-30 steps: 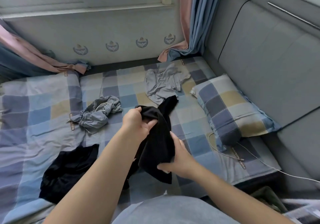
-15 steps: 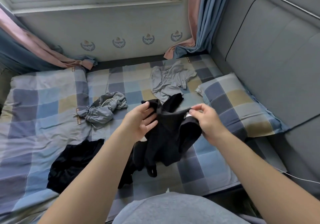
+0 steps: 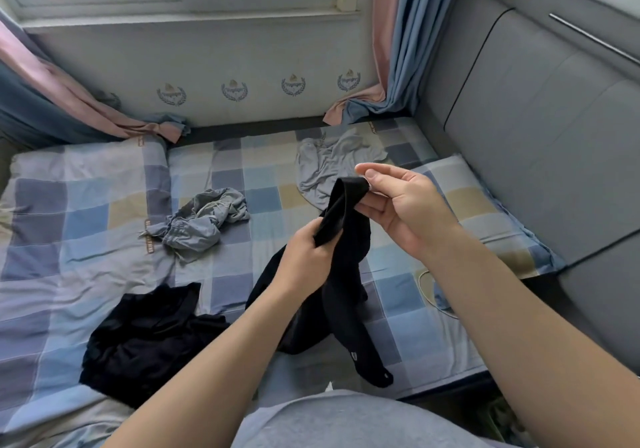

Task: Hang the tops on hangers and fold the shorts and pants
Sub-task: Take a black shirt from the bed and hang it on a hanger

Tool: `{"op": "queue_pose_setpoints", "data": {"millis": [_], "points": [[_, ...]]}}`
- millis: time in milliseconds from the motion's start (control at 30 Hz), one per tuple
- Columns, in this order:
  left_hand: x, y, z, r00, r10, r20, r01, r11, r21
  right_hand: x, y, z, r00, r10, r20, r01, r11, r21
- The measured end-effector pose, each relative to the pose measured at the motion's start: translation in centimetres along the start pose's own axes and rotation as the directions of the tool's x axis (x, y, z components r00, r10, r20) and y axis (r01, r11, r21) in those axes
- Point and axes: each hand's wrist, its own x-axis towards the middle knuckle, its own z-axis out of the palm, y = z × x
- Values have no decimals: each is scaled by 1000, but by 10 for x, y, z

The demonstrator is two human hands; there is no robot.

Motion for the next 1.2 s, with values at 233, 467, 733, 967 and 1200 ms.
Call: {"op": "queue_pose_setpoints", "data": {"millis": [233, 467, 733, 967, 1200], "points": [[8, 31, -27, 980, -170, -104, 110, 898, -426, 1, 18, -29, 991, -26, 130, 60, 961, -269], [7, 62, -53, 983, -181, -12, 127, 733, -669, 11, 119, -59, 935, 311, 167, -57, 600, -798], [0, 57, -67, 944, -273, -184, 100, 769, -631, 35, 140, -65, 991, 131, -5, -63, 442, -895], [-14, 19, -65, 923, -307, -230, 255, 939, -230, 26, 76, -33, 992, 85, -88, -122, 733, -669], [-35, -1, -11, 952, -221, 211, 186, 967, 172, 4, 32, 23, 990, 130, -47, -138, 963, -234]]}}
